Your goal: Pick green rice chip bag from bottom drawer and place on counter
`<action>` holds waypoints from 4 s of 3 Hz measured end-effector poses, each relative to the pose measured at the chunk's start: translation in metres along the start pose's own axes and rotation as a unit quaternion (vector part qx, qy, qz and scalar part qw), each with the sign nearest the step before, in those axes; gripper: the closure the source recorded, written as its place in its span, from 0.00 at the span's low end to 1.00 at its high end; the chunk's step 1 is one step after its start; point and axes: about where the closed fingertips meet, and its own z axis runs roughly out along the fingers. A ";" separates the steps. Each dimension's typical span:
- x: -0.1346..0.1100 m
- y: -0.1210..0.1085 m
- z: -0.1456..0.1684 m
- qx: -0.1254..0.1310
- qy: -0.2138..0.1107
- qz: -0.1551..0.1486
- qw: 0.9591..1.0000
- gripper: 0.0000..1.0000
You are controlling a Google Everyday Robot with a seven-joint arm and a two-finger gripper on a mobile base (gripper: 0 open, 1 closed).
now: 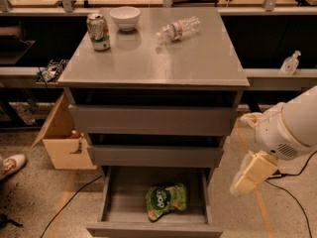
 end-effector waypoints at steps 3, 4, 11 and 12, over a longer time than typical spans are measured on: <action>0.046 0.037 0.179 -0.082 -0.069 0.117 0.987 0.00; 0.042 0.052 0.253 -0.113 -0.093 0.143 0.979 0.00; 0.119 -0.009 0.489 -0.072 -0.148 0.225 0.960 0.00; 0.135 -0.027 0.539 -0.062 -0.132 0.241 0.960 0.00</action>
Offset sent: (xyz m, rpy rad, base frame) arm -0.0080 0.0380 -0.2082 0.2581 0.2022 -0.1530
